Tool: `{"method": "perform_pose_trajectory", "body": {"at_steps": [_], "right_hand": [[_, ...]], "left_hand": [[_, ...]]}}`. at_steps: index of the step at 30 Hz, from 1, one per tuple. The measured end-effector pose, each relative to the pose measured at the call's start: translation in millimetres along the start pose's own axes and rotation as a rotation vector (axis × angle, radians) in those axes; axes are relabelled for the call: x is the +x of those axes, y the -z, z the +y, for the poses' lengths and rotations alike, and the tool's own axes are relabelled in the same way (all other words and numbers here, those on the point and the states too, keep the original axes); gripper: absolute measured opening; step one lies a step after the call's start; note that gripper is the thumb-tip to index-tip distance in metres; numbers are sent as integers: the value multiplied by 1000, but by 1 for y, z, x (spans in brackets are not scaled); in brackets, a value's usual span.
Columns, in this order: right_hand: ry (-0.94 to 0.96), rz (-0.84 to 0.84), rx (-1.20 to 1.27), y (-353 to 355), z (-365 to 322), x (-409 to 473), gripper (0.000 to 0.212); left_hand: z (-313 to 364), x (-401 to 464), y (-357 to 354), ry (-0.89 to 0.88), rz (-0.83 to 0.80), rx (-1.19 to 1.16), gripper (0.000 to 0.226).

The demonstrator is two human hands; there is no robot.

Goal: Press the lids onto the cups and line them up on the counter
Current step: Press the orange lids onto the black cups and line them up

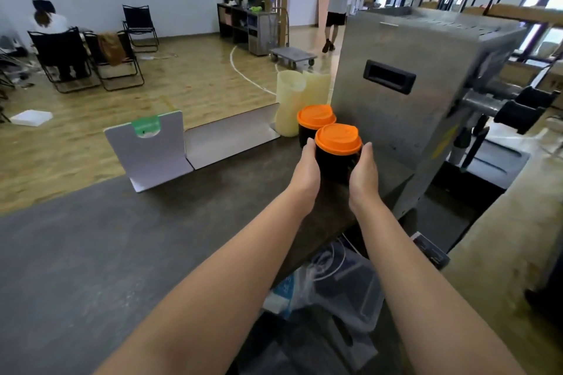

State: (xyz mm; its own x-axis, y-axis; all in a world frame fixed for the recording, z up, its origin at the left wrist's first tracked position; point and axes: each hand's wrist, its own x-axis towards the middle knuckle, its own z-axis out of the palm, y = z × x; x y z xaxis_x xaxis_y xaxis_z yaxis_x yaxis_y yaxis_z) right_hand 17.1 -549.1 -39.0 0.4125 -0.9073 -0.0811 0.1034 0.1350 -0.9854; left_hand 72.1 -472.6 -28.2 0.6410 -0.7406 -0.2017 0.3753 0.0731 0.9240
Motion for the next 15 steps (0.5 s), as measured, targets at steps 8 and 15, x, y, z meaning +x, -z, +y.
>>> {"method": "perform_pose_trajectory", "body": {"at_steps": [8,15], "right_hand": [[179,-36,-2,-73,11,-138,31],[188,-582,1,-203,49,-279,20]], "left_hand": [[19,-125,96,-404,228,225,45],[39,-252,246,-583,702,374,35]]}}
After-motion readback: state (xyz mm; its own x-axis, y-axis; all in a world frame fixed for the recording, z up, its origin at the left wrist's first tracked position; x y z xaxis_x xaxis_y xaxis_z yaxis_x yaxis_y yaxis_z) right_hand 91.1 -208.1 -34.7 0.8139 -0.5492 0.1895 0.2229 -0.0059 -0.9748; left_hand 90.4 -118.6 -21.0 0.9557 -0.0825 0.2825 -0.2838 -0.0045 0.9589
